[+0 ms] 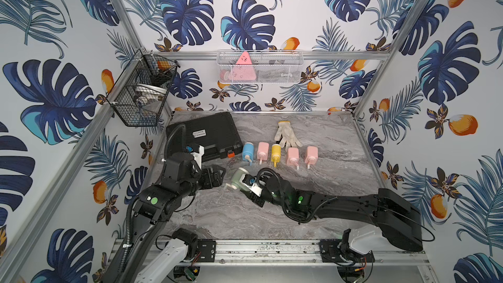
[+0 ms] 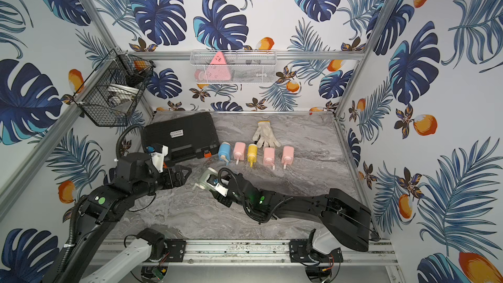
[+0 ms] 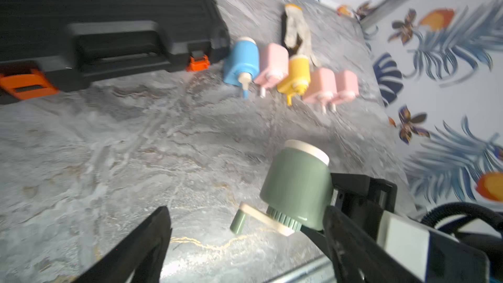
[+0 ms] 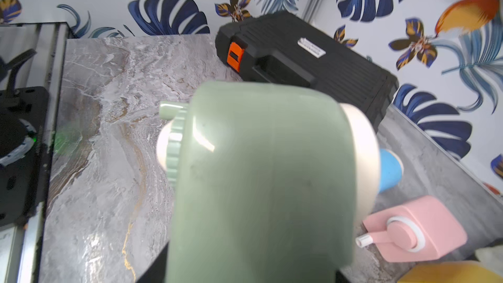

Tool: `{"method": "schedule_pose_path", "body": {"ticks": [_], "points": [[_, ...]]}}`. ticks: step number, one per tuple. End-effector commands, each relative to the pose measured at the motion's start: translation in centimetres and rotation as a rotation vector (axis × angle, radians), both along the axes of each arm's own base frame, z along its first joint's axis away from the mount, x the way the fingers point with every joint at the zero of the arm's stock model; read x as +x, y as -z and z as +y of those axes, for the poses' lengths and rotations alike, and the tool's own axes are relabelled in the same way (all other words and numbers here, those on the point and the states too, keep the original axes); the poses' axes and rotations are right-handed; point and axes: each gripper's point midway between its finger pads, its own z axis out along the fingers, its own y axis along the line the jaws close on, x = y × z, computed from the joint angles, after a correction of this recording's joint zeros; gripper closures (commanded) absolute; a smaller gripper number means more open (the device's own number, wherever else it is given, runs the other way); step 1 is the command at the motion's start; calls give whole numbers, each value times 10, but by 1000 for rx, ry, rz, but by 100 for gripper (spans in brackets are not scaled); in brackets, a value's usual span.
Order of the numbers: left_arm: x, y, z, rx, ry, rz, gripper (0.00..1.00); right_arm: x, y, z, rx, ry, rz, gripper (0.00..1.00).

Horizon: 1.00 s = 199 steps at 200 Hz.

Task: Put the tray back into the pencil sharpener
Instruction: Pick up the pencil sharpener from the center of the board.

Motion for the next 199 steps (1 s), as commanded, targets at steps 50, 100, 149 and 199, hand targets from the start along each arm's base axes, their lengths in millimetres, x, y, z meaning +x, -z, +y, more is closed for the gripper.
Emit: {"method": "schedule_pose_path", "body": {"ticks": [50, 100, 149, 199], "points": [[-19, -8, -53, -95, 401, 37, 6, -14, -66, 3, 167, -25, -181, 100], [-24, -8, -56, -95, 440, 44, 15, -17, -84, 14, 184, -38, -202, 100], [-26, -10, -59, -99, 462, 47, 23, -10, -86, 24, 186, -18, -209, 100], [-25, -11, -58, -85, 461, 42, 34, -7, -85, 30, 184, -11, -199, 100]]}}
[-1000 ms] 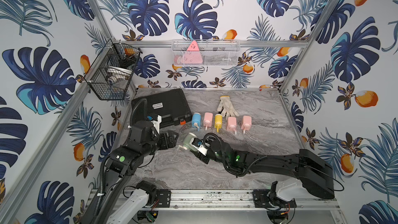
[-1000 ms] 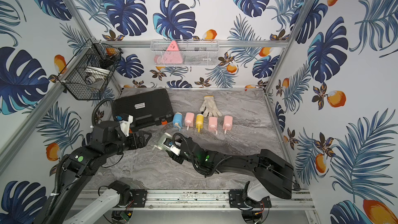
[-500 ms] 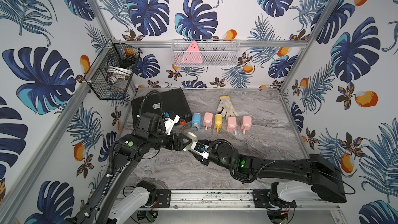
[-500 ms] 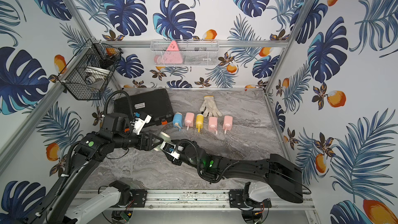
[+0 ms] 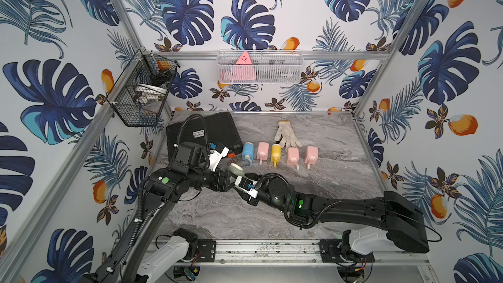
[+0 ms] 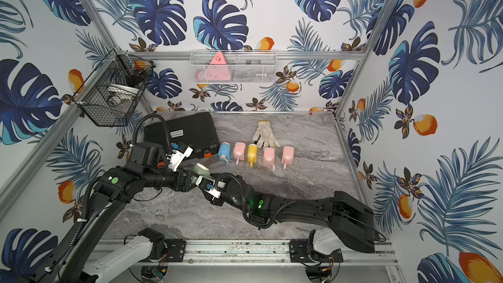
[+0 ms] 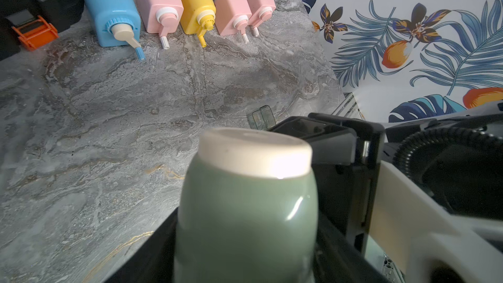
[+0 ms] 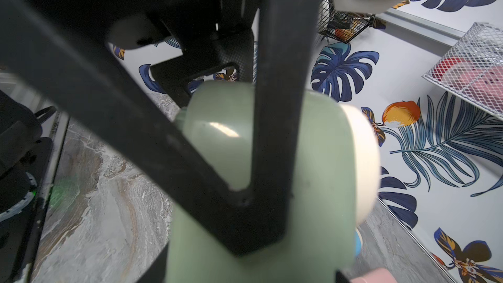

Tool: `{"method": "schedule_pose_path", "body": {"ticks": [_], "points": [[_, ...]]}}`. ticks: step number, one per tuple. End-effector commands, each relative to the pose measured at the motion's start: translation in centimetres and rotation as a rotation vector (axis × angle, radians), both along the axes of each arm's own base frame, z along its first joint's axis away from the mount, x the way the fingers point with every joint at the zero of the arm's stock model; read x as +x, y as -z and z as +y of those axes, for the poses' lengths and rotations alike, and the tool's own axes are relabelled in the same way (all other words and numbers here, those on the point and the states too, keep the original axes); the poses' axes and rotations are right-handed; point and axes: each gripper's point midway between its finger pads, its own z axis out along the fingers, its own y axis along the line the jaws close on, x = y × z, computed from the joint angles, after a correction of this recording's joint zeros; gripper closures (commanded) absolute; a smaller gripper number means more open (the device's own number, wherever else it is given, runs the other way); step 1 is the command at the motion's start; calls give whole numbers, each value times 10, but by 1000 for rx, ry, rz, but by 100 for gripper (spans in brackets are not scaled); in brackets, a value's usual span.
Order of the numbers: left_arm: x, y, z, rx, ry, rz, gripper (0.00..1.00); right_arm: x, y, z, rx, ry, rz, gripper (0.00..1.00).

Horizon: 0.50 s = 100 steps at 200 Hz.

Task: Put the tray back into the pencil sharpener
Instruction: Pick up the pencil sharpener from the center of the board.

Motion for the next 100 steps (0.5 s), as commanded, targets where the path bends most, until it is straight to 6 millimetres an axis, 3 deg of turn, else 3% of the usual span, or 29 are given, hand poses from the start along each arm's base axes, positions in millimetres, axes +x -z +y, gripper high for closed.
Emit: {"method": "schedule_pose_path", "body": {"ticks": [1, 25, 43, 75, 100], "points": [[-2, -2, -1, 5, 24, -11, 35, 3, -19, 4, 67, 8, -27, 100], [-2, -3, -3, -3, 31, -14, 43, 3, -16, 5, 63, 9, -26, 100], [0, -3, -2, 4, 30, -21, 51, 4, -14, 4, 62, 17, -18, 92], [3, -4, -3, -2, 26, -45, 59, 6, -12, 3, 58, 37, 3, 58], [7, -3, -3, 3, 28, -62, 66, 10, -11, -1, 64, 64, 14, 20]]}}
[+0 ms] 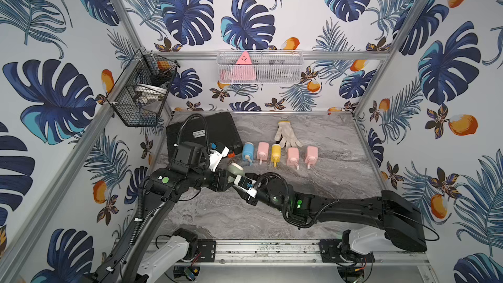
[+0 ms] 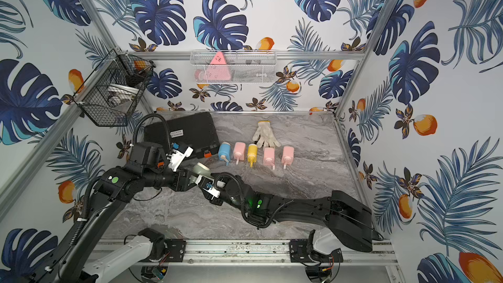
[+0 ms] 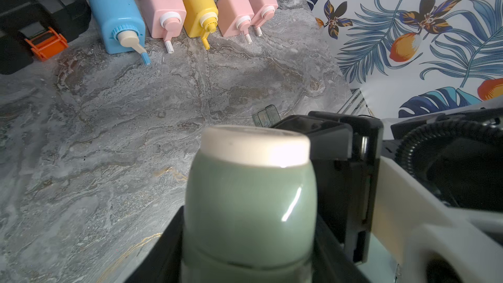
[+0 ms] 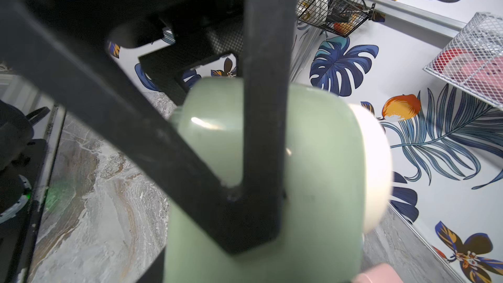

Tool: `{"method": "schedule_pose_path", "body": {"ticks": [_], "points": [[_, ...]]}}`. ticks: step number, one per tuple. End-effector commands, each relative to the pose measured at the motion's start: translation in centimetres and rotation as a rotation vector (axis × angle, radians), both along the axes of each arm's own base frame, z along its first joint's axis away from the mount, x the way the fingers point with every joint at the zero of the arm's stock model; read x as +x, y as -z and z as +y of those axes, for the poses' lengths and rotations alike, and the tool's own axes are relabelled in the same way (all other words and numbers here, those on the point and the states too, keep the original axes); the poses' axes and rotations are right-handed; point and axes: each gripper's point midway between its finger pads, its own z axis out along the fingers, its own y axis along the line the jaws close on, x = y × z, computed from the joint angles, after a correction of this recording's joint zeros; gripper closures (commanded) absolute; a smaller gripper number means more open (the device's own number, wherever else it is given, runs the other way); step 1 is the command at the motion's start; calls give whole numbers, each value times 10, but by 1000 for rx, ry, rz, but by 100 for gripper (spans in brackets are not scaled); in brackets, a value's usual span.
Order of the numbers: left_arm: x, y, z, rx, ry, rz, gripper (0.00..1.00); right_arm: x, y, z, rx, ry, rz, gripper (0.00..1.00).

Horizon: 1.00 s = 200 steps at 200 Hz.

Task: Put the tray back into the pencil sharpener
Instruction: Pick up the pencil sharpener from the center of the board.

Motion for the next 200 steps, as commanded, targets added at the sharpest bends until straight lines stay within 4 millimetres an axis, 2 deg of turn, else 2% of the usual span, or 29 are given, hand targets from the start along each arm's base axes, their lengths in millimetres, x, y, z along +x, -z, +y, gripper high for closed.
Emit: {"method": "schedule_pose_path", "body": {"ticks": [1, 29, 59, 90, 106, 116, 147, 174, 200], "points": [[5, -4, -3, -14, 11, -37, 66, 5, -15, 0, 60, 33, -8, 19], [10, -4, -1, 6, 5, -62, 70, 5, -20, -6, 82, 47, 0, 0], [19, 3, 4, 55, -14, -90, 73, 1, -26, -21, 109, 59, 46, 0], [33, 13, 13, 129, -48, -146, 81, -3, -23, -58, 170, 145, 207, 0], [39, 17, 14, 156, -53, -188, 88, 3, -12, -88, 194, 287, 342, 0], [41, 20, 13, 171, -47, -210, 89, 6, 2, -112, 191, 416, 462, 0], [40, 23, -5, 211, 50, -314, 95, 0, 43, -164, 118, 678, 673, 0], [31, 25, -30, 255, 196, -446, 99, -14, 73, -190, 47, 806, 805, 5], [21, 32, -51, 283, 322, -514, 100, -23, 83, -211, 22, 897, 861, 15]]}}
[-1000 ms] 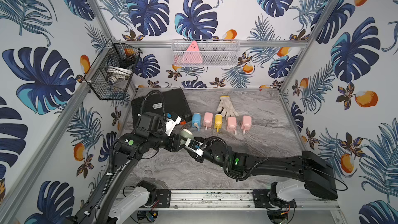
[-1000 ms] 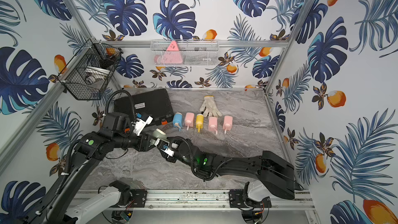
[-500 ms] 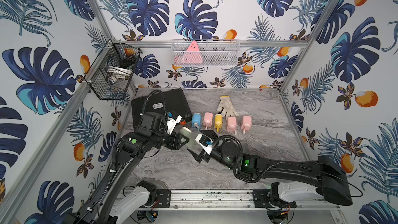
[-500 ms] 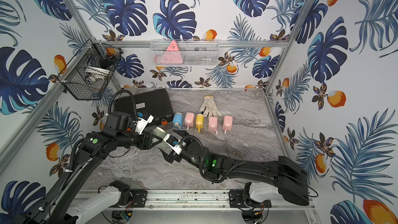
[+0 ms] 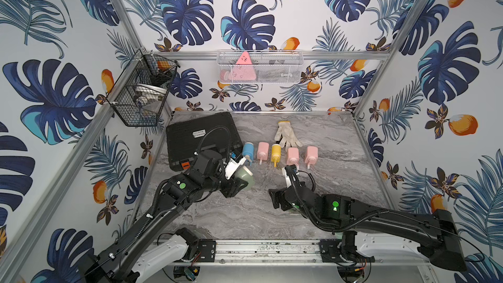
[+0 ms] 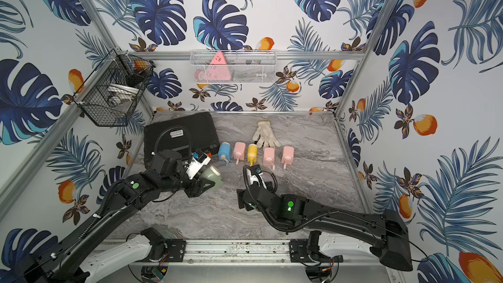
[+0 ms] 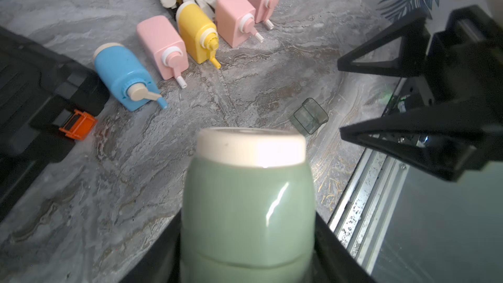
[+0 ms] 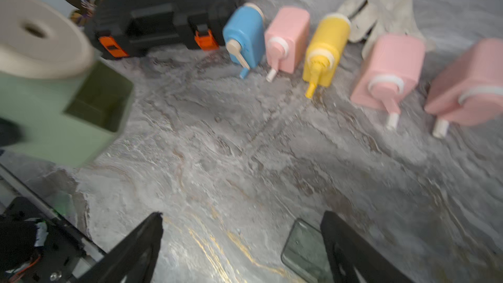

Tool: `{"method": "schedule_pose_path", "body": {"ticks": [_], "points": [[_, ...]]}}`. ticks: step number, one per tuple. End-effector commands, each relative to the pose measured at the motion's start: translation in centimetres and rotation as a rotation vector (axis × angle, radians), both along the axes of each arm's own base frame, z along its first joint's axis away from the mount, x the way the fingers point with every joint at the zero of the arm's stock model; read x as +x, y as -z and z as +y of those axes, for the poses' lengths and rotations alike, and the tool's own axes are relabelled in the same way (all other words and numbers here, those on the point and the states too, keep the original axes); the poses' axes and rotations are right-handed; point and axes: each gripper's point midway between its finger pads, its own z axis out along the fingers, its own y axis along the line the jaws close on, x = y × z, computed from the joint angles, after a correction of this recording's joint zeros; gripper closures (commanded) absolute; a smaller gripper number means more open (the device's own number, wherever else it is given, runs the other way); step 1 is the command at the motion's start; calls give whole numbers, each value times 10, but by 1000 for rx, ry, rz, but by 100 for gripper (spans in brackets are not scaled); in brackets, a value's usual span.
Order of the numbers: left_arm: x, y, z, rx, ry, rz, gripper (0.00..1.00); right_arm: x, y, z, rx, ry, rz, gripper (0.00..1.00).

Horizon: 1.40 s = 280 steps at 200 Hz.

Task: Put the tray back into the pencil sharpener
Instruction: Pick up the pencil sharpener from the center of the board, then close the container of the pencil sharpener.

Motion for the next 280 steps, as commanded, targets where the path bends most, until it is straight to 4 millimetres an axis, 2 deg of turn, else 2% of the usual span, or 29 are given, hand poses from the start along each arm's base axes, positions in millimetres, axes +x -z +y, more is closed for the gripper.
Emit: {"method": "schedule_pose_path", "body": {"ticks": [1, 57, 93, 117, 157, 215, 245, 280], "points": [[7, -10, -17, 35, 109, -157, 100, -12, 22, -42, -70, 165, 129, 15], [-19, 25, -67, 200, 400, -201, 99, -13, 32, -85, -53, 329, 279, 32], [-31, 51, -101, 272, 550, -221, 99, -10, 47, -95, 64, 345, 408, 43], [-37, 75, -116, 341, 627, -222, 98, -9, 55, -96, 106, 347, 459, 49], [-28, 111, -127, 403, 649, -201, 96, -5, 72, -97, 175, 355, 535, 57], [-24, 136, -133, 420, 665, -198, 91, 5, 94, -86, 297, 321, 651, 61], [-24, 145, -136, 405, 658, -184, 90, 9, 107, -85, 297, 318, 684, 64], [-14, 152, -138, 382, 627, -172, 89, 9, 122, -82, 284, 302, 726, 68]]}}
